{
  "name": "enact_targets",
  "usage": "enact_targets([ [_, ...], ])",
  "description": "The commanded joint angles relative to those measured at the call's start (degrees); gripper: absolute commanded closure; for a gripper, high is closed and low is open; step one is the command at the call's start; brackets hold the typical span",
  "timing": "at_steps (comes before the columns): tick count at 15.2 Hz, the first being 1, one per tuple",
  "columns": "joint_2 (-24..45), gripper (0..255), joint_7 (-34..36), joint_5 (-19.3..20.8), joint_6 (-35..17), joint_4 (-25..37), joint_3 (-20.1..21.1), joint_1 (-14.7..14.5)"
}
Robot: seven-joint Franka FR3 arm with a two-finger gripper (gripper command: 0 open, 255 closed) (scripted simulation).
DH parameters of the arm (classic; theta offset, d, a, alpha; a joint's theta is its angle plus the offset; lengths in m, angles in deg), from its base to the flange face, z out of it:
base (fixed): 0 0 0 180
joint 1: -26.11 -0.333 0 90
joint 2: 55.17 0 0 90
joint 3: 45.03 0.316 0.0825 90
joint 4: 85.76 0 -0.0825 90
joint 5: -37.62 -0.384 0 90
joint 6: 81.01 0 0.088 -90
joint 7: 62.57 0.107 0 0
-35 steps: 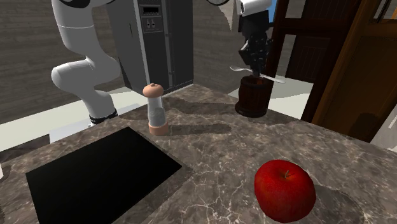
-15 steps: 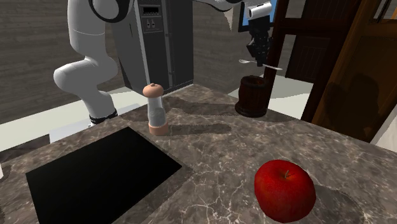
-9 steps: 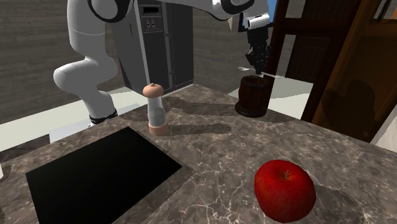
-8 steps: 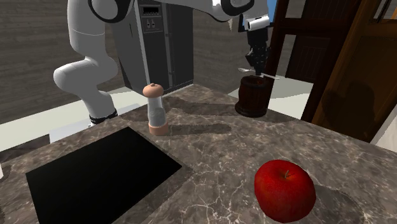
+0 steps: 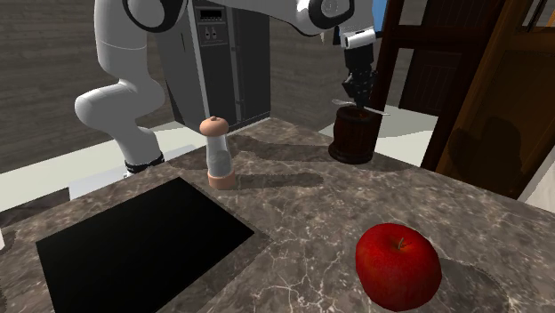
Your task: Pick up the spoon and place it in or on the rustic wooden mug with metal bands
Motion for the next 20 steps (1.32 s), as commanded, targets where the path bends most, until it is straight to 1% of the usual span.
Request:
enact_targets([
  [1, 0.0, 255, 0.0, 0.0, 0.0, 0.0, 0.0, 0.0],
  [2, 0.0, 255, 0.0, 0.0, 0.0, 0.0, 0.0, 0.0],
  [3, 0.0, 0, 0.0, 0.0, 0.0, 0.0, 0.0, 0.0],
  [8, 0.0, 0, 0.0, 0.0, 0.0, 0.0, 0.0, 0.0],
  [12, -2.8, 0, -1.2, -2.0, 5.5, 3.1, 1.0, 0.2],
  [20, -2.8, 0, -1.2, -2.0, 5.5, 3.1, 1.0, 0.2],
])
